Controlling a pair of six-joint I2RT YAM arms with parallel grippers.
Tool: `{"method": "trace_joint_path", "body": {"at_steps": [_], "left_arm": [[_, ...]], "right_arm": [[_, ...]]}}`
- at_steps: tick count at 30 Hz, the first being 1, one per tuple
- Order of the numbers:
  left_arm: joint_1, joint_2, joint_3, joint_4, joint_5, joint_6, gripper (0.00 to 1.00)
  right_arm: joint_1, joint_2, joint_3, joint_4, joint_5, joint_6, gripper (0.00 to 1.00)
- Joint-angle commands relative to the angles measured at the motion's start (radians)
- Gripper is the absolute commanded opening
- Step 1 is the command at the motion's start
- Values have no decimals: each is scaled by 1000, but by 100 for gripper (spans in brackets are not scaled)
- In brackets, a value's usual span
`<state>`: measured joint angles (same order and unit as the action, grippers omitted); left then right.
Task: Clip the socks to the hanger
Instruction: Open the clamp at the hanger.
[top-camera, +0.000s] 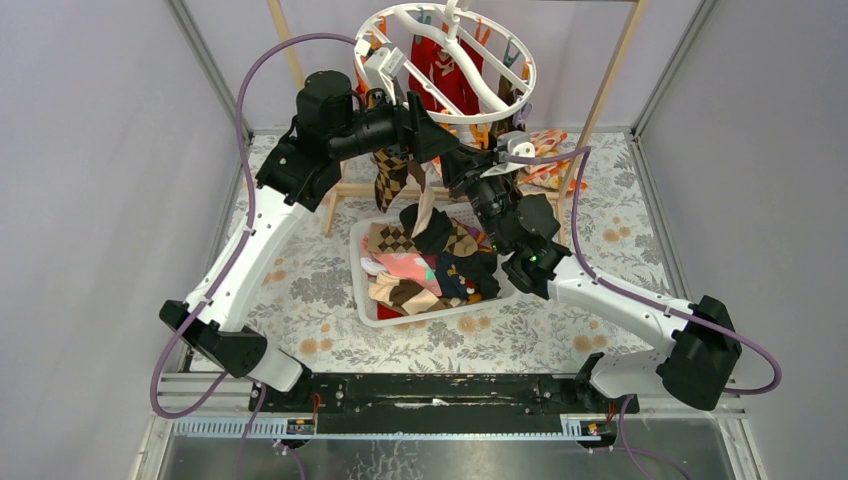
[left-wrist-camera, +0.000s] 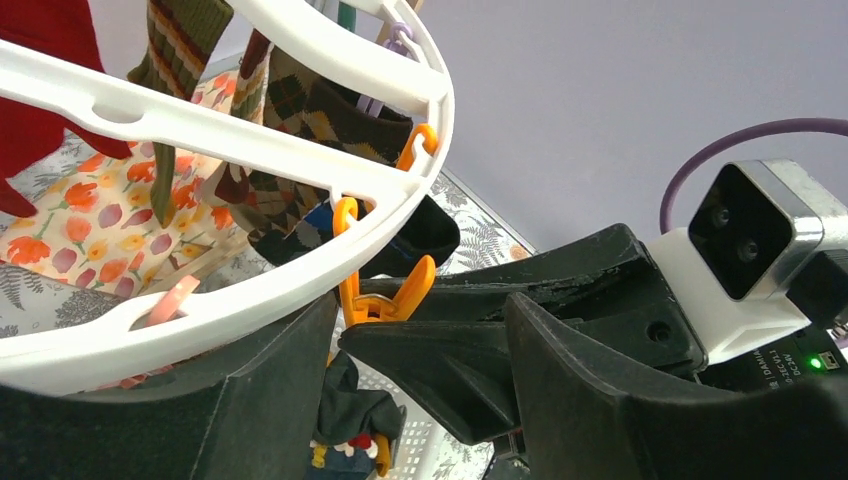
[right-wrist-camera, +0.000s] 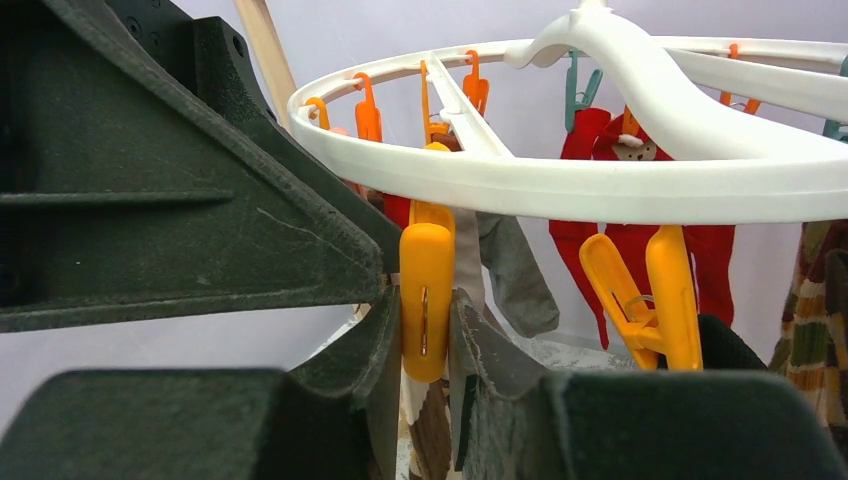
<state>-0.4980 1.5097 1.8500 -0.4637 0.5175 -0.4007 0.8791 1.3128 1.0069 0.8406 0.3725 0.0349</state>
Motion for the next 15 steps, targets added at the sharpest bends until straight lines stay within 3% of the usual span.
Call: {"method": "trace_joint_path", "body": {"at_steps": [1, 15], "left_arm": [[-4, 3, 10, 47, -52, 18, 70], [-5, 89, 96, 70, -87, 20, 66]], "right_arm": [[31, -7, 42, -1, -53, 16, 7], [35, -12, 51, -28, -99, 23, 6]]}}
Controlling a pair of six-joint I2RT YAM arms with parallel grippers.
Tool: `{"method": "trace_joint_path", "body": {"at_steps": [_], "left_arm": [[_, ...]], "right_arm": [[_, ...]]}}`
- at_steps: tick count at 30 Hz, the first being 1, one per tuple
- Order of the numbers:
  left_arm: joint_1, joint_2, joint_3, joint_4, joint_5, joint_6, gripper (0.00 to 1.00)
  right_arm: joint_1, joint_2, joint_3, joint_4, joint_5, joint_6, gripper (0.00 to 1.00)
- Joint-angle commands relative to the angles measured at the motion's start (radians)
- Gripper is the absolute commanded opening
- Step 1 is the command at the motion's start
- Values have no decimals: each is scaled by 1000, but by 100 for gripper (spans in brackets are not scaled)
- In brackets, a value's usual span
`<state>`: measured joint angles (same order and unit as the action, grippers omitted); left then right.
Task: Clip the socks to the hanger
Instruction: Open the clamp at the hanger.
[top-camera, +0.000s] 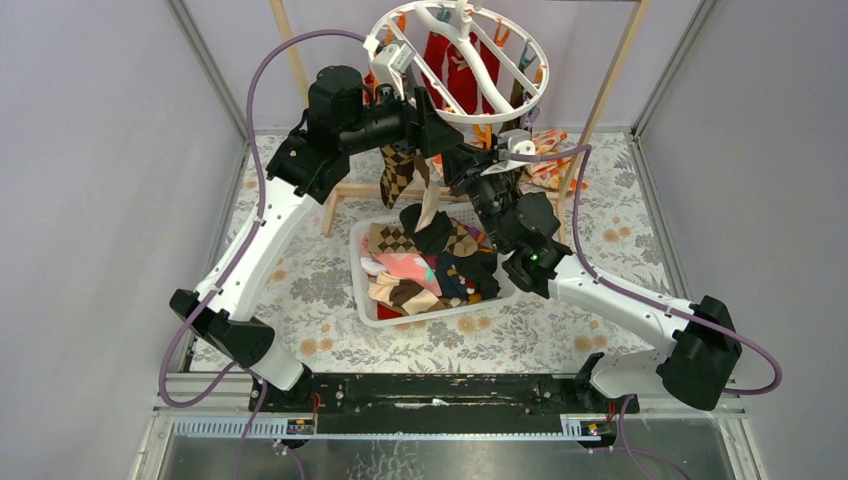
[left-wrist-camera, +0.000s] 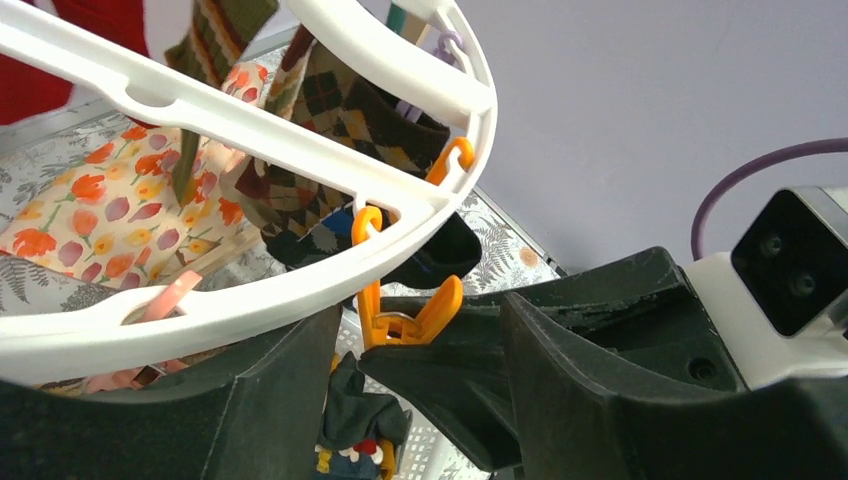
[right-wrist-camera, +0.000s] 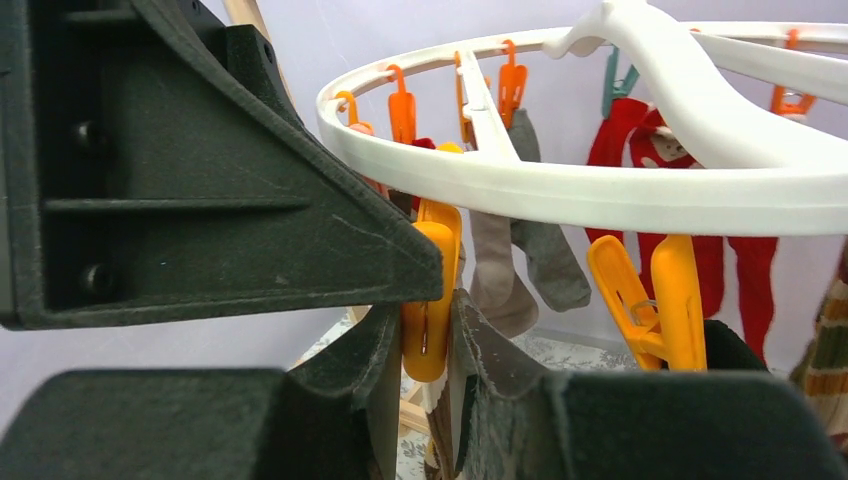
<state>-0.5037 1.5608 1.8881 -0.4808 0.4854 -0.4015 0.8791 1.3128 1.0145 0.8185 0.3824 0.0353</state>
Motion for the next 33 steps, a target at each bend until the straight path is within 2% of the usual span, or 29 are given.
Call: {"method": "trace_joint_path", "body": {"at_steps": [1, 4, 10, 14, 19, 21, 24, 26, 28, 29, 33], "left_arm": [[2, 42, 63, 90, -52, 20, 67], [6, 47, 70, 104, -48, 8, 66], [35, 38, 39, 162, -45, -42, 58], [50, 39, 26, 178, -9, -84, 56], [70, 39, 6, 220, 32, -125, 49], [79, 38, 1, 218, 32, -125, 40], [98, 29, -17, 210, 29, -131, 24], [112, 17, -35, 212, 33, -133, 17], [125, 3, -50, 214, 44, -138, 13], [135, 0, -53, 217, 54, -144, 12], [181, -5, -50, 230, 106, -184, 4]], "right_arm": [[35, -11, 44, -5, -116, 23, 6], [36, -9, 43, -5, -133, 23, 6], [35, -5, 52, -5, -184, 26, 6], [35, 4, 73, -28, -206, 24, 6], [34, 10, 97, -73, -235, 29, 12], [35, 5, 102, -96, -236, 35, 20], [35, -25, 77, -97, -205, 56, 44], [35, -55, 49, -97, -167, 67, 64], [35, -90, 29, -113, -127, 73, 92], [35, -111, 19, -124, -106, 76, 99], [35, -202, -10, -230, -51, 113, 100]]}}
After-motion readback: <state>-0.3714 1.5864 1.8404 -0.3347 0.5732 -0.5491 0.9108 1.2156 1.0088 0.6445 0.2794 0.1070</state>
